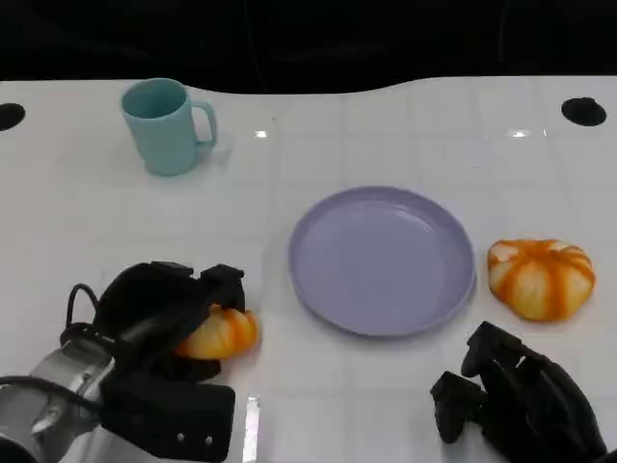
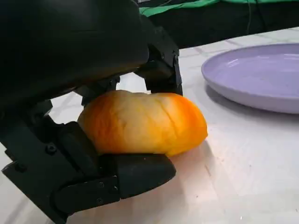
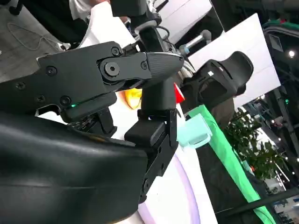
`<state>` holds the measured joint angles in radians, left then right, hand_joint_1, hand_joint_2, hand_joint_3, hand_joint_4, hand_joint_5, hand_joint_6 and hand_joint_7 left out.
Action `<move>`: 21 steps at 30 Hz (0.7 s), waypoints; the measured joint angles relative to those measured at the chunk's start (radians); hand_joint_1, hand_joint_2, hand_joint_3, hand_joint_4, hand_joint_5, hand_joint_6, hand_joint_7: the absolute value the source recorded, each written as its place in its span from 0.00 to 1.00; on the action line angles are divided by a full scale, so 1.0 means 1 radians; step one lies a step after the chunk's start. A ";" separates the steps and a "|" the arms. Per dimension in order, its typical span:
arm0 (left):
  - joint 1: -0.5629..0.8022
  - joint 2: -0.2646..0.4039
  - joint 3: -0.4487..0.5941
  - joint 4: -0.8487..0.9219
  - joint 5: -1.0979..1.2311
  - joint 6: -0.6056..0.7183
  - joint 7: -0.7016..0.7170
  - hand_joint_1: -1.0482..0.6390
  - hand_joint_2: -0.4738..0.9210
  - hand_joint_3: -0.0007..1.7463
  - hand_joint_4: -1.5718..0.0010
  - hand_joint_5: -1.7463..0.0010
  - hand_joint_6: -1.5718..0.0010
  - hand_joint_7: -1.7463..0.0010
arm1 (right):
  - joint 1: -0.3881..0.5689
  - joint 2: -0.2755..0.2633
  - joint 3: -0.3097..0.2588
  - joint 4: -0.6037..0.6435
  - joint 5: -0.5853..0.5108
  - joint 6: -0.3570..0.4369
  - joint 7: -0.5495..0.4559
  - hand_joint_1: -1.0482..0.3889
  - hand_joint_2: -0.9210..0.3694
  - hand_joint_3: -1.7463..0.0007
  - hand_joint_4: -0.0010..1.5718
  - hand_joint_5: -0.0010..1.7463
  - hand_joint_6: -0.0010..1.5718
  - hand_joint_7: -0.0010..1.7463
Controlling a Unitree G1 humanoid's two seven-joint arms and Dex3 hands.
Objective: Grasp the bread from the table and place it into the plate.
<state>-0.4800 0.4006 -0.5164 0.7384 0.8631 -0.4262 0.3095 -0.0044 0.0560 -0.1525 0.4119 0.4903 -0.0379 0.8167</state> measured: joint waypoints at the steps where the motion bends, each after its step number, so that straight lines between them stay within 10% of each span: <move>1: -0.010 -0.001 -0.009 0.015 0.002 -0.003 0.015 0.14 0.67 0.85 0.06 0.00 0.19 0.06 | 0.000 0.000 0.000 0.000 0.000 0.000 0.000 0.34 0.00 0.87 0.49 0.99 0.42 0.85; 21: -0.059 -0.013 -0.095 0.210 0.015 -0.132 0.373 0.16 0.76 0.93 0.00 0.00 0.09 0.00 | 0.001 0.000 0.001 -0.006 0.004 0.001 -0.013 0.34 0.00 0.87 0.49 0.98 0.43 0.84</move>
<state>-0.5394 0.3881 -0.6117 0.9486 0.8783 -0.5583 0.6822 -0.0031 0.0556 -0.1514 0.4062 0.4948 -0.0368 0.8040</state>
